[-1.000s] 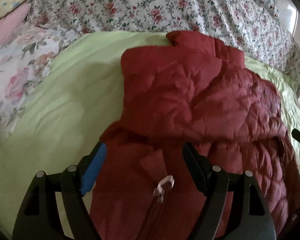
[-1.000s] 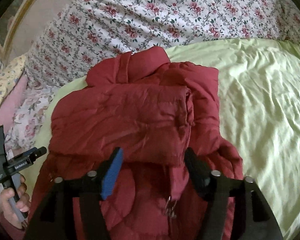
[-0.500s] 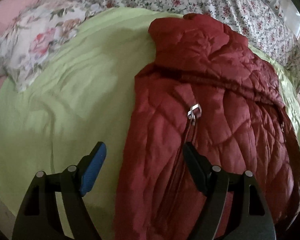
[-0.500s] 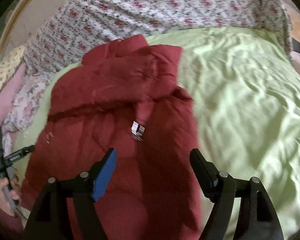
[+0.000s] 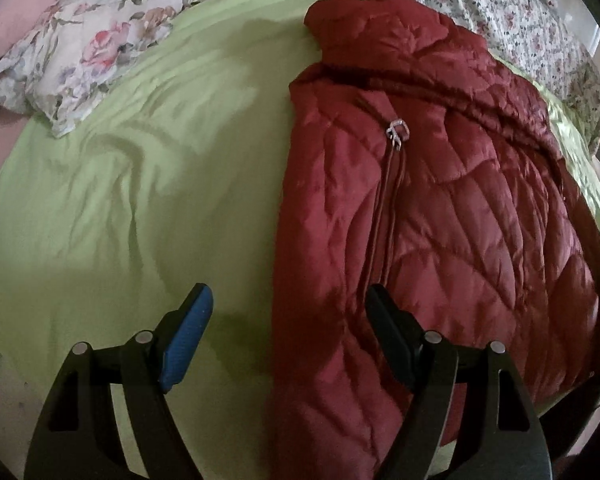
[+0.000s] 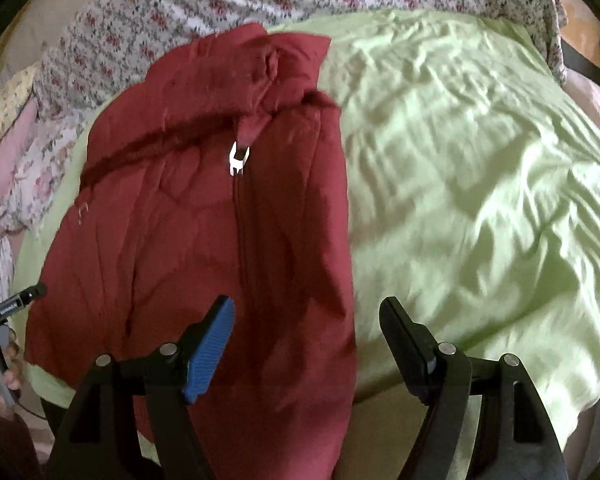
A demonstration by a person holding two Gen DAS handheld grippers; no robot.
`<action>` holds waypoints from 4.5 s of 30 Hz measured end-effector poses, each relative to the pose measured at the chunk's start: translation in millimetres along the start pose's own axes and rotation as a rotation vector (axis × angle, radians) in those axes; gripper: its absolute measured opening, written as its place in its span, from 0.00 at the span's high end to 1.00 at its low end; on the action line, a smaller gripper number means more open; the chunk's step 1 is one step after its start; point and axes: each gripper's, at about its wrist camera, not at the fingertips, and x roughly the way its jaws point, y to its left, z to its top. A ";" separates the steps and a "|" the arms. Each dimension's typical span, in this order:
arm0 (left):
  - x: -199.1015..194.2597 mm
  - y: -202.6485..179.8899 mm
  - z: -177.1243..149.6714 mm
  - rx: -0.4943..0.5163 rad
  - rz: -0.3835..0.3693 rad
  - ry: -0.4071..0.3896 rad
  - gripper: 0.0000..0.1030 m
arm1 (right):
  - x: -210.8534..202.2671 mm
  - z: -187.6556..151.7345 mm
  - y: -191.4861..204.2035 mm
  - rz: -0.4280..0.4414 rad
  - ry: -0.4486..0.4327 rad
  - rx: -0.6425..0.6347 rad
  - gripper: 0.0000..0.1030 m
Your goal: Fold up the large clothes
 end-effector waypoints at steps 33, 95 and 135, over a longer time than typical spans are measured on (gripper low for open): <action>9.7 -31.4 -53.4 0.085 -0.214 0.094 0.75 | -14.8 -35.7 17.7 0.141 0.040 -0.088 0.69; 24.0 -52.5 262.2 -0.120 -0.116 -0.320 0.80 | 31.3 246.3 -4.2 0.237 -0.458 0.253 0.77; -6.8 -94.4 243.0 0.069 -0.211 -0.443 0.54 | 160.6 322.6 -1.8 0.033 -0.395 0.239 0.76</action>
